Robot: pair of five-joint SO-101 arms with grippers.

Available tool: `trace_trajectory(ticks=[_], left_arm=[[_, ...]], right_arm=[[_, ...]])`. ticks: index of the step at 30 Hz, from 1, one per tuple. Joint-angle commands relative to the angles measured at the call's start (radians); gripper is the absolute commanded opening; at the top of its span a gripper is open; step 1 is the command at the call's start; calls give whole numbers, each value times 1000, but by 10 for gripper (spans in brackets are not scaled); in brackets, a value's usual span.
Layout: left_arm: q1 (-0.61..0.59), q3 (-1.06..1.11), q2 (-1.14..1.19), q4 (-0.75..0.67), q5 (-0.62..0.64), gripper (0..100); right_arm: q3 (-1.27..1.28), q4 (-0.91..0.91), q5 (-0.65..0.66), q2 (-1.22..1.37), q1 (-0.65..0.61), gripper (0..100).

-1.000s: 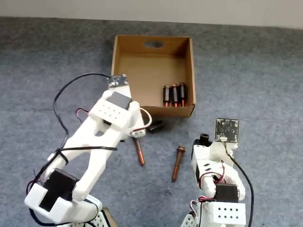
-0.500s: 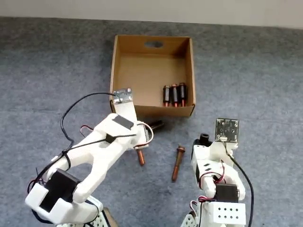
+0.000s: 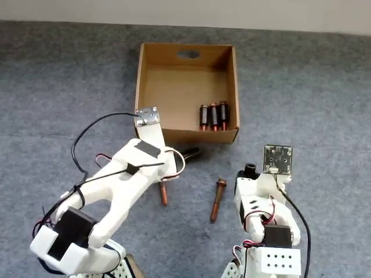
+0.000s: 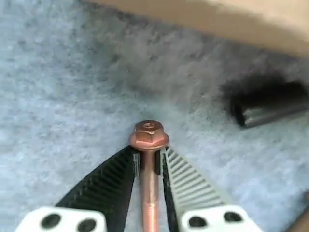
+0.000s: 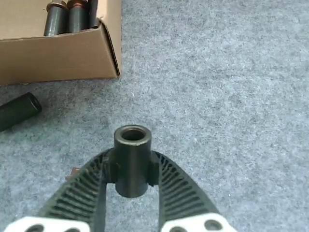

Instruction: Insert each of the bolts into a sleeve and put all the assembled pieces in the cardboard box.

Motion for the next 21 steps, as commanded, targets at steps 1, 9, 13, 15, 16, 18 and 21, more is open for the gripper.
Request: trace_trajectory(ticks=[1, 9, 13, 15, 16, 18, 21], left_arm=[[-16, -82, -45, 150, -218, 11], [-33, -213, -33, 354, -773, 11], [-70, -180, -33, 325, -773, 11], [-91, -154, -33, 292, -773, 13], [-99, -139, -33, 273, -772, 24], [-105, -110, -33, 239, -772, 72], [-101, -70, -33, 199, -772, 152]], right_arm=[[-8, -4, -5, -10, 5, 6], [-8, -4, -5, -10, 5, 6], [-8, -4, -5, -10, 5, 6], [-8, -4, -5, -10, 5, 6], [-8, -4, -5, -10, 5, 6], [-8, -4, -5, -10, 5, 6], [-8, -4, -5, -10, 5, 6]])
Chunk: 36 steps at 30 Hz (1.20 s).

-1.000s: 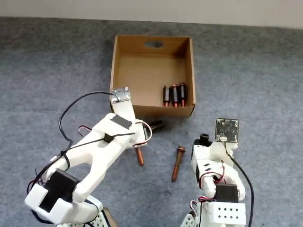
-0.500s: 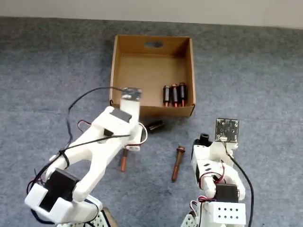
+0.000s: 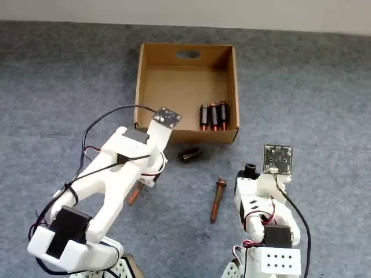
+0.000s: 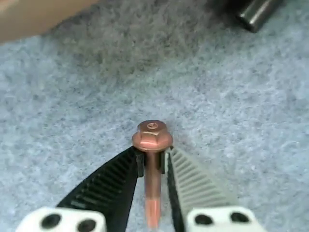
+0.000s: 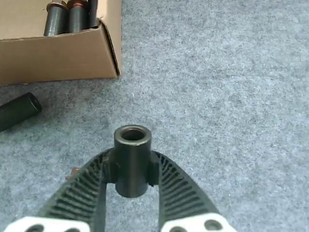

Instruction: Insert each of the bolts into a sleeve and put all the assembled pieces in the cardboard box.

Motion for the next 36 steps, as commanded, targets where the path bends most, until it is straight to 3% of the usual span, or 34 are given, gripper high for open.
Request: trace_trajectory(ticks=[1, 19, 26, 30, 36], left_arm=[[-1, 18, -31, -41, -8, 170], [1, 125, -33, -140, -11, 130], [2, 124, -45, -199, -12, 5], [-5, 125, -107, -187, -12, 8], [-21, 124, -392, -21, -12, 8]], right_arm=[[-8, -4, -5, -10, 5, 6], [-8, -4, -5, -10, 5, 6], [-8, -2, -5, -10, 5, 6], [-8, -2, -6, -10, 7, 6], [-51, 4, -11, -12, 5, 6]])
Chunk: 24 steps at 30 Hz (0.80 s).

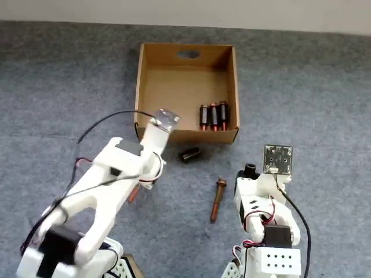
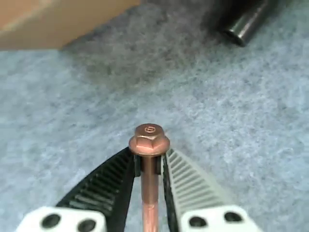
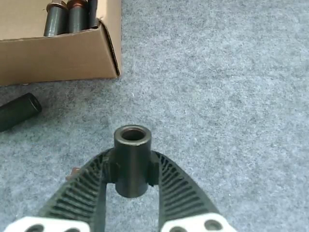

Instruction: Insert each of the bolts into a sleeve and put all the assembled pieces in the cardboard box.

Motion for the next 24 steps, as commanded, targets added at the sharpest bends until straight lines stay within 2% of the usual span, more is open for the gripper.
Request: trace_trajectory(ticks=[1, 5, 12, 15, 18, 21, 24], left_arm=[[-8, -2, -229, 86, -2, 8], [-7, -2, -443, 150, -2, 8], [-2, -4, -768, 195, 3, 8], [-8, -10, -877, 175, 63, 8], [-8, -8, -978, 77, 126, 8], [-8, -4, -1061, -41, 138, 8], [-4, -2, -1104, -101, 141, 8]], right_arm=[[-73, 13, -8, -12, 5, 6], [-193, 62, -8, -12, -54, 6], [-337, 44, -2, -12, -344, 6], [-308, -88, -2, -10, -433, 6], [-225, -288, -2, -10, -492, 6], [-124, -487, -2, -10, -533, 6], [-35, -644, -2, -10, -549, 6]])
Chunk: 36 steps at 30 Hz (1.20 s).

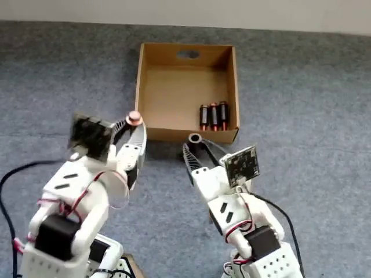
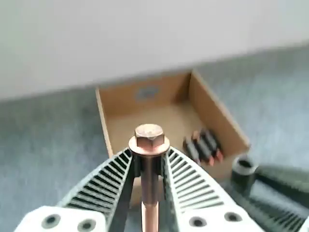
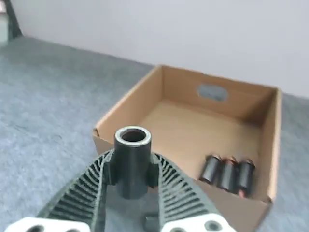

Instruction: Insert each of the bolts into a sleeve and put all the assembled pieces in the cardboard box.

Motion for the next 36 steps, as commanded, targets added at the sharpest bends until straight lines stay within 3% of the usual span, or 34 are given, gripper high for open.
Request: trace_trajectory(ticks=[1, 6, 10, 16, 30, 36], left_arm=[[-10, -8, -51, -72, 12, 8], [-7, -8, -31, -89, 14, 8], [39, -8, 13, -249, 14, 8], [209, -10, 159, -436, 14, 8], [251, -10, 314, -473, 17, 8], [243, -8, 315, -470, 255, 8]], right_arm=[[64, -197, -2, -10, -24, 6], [139, -291, -2, -10, -22, 6], [143, -294, -2, -10, -21, 6], [145, -288, -2, -10, -19, 6], [147, -288, -6, -10, -19, 6], [165, -292, -8, -10, -19, 6]])
